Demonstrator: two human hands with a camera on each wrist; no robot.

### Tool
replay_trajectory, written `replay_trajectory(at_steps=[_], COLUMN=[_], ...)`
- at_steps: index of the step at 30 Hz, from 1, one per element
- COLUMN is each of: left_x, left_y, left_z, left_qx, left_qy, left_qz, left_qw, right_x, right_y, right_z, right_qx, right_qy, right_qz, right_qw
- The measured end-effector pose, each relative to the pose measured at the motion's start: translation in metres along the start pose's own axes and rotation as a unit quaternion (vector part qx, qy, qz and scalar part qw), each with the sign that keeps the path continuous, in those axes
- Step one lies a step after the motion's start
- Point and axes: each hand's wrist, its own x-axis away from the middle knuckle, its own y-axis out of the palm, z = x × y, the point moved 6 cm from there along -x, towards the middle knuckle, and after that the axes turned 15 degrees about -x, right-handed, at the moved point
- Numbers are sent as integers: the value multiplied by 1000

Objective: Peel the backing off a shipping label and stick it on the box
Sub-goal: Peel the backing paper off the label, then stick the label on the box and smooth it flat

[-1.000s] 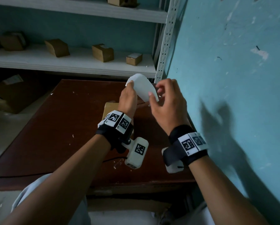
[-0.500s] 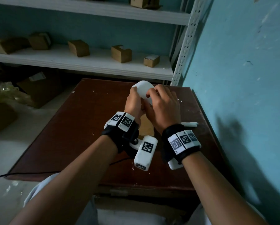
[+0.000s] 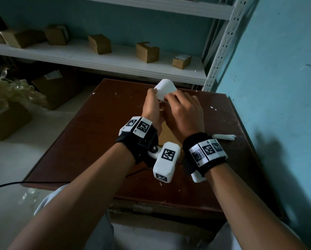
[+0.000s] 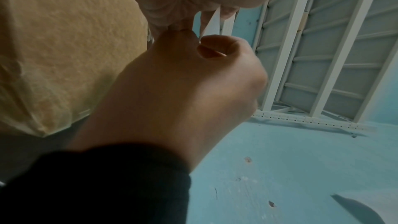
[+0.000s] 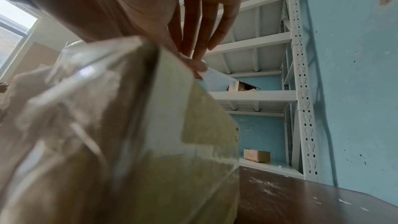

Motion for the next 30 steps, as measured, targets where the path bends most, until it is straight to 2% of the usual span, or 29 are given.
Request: replay_trajectory(at_steps=[7,12,17,20,25,30], left_x=[-6,-3,0,1,-1,-3], left_y=[3,8,10,10,10,6], left_z=[-2,1,5,7,11,17], left_qx=[23,38,39,10,-41,-151], left_qy=[-1,11,38,62,90,158], left_qz=[-22,-71,-103,-91,-57,-22], left_qw=[999,997,993,994,993,976], right_x=[1,0,-2,-2,-4,0], right_y=[0,-1,-10,-14,-22,-25], right_z=[3,8,16,27,47,62], right_qx=[-14,-27,-86,-164,-223,-331], right_qy=[5,9,52,116,192,246], right_qz=[-2,8,36,59,117,148], right_qw=[1000,1000,994,978,949,899])
